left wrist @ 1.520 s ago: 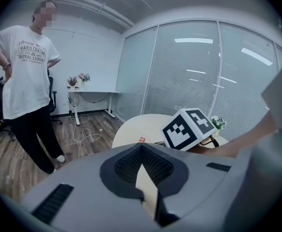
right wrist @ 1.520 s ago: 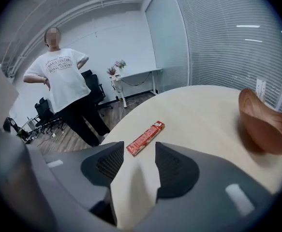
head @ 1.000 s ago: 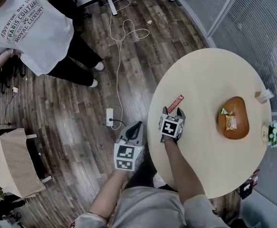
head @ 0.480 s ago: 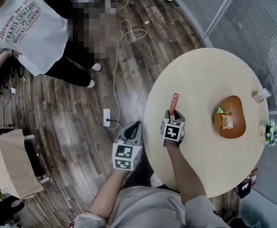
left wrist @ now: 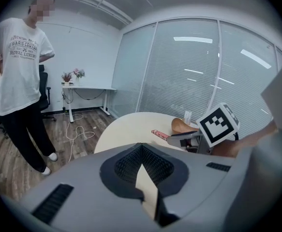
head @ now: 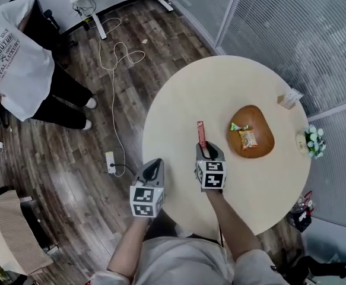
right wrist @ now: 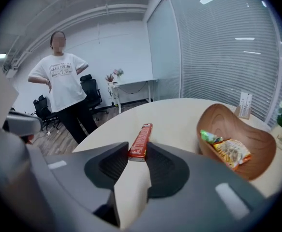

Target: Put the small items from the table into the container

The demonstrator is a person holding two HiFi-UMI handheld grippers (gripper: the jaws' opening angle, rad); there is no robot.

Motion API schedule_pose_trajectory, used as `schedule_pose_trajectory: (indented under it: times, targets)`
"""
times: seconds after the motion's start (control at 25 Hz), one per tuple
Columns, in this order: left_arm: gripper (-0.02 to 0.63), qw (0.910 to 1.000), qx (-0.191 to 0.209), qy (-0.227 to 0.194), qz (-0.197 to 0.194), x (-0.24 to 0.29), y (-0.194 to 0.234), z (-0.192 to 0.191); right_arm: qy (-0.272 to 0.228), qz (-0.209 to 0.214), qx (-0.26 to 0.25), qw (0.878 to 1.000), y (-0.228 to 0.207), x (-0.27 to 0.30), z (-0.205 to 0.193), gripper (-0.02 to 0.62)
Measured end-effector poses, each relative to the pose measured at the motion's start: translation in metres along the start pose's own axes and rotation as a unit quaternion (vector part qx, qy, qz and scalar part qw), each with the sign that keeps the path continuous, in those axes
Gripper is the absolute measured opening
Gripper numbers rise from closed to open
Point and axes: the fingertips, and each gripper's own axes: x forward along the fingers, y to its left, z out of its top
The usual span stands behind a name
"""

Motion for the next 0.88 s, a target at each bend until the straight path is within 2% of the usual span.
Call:
schedule_pose_trajectory:
  times: [0.12,0.28,0.52,0.72,0.88]
  targets:
    - [0.006,0.9997,0.010,0.000,-0.023,0.008,-0.039,0.003,-0.037,-0.014,0.012,0.999,-0.035,-0.036,0.017,0.114]
    - [0.006,0.9983,0.029,-0.004,-0.050,0.020,-0.088,0.010,-0.069,-0.058,0.031,0.995,-0.101,-0.077,0.030,0.114]
    - [0.006,0.9961,0.050,0.001,-0.073,0.032,-0.152,0.009,-0.029,-0.095,0.065,0.993,-0.197,-0.095,-0.002,0.114]
    - [0.006,0.9967,0.051,0.001,-0.063,0.031,-0.166,0.007,0.017,-0.080,0.076,0.994,-0.217,-0.083,-0.031,0.115]
    - [0.006,0.9976,0.046,-0.003,-0.052,0.026,-0.171,0.006,0.013,-0.075,0.066,0.995,-0.219,-0.087,-0.039,0.115]
